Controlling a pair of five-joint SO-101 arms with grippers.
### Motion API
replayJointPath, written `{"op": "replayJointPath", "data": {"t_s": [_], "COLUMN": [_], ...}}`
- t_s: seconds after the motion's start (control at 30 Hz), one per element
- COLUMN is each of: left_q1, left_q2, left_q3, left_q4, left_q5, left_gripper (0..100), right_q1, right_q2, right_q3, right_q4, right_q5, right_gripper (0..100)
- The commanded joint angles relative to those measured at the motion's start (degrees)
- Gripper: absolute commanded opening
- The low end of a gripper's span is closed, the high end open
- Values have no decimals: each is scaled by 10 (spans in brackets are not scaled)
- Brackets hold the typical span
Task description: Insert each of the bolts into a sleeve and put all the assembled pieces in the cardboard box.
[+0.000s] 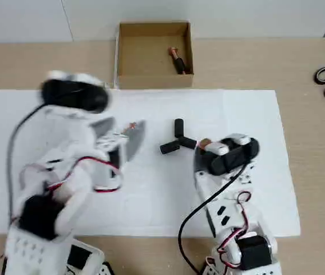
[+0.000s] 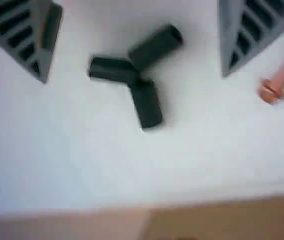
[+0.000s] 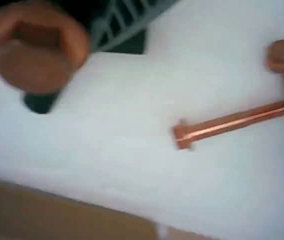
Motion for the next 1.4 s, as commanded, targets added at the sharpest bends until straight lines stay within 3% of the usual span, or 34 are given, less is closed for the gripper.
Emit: {"op": "replayJointPath", "data": {"t_s": [0.0, 0.3, 0.63, 0.77, 1.07, 1.37], "left_q1": [-41, -118, -119, -120, -211, -226], "left_q2": [-70, -244, -361, -369, -371, -371], "left_q3": [-6, 131, 229, 244, 256, 254], "left_q4": [-1, -2, -18, -18, -4, 34], "left_q5": [-5, -5, -6, -6, -6, -6], "left_gripper": [210, 210, 210, 209, 209, 209], "right_q1": [29, 58, 44, 43, 13, -4], "right_q2": [15, 328, 800, 977, 1331, 1620], "right_q3": [-65, -332, -585, -706, -1027, -1353], "right_q4": [-11, -41, -371, -441, -459, -454], "right_q5": [48, 61, 59, 59, 59, 60], "right_gripper": [4, 4, 4, 4, 4, 4]}}
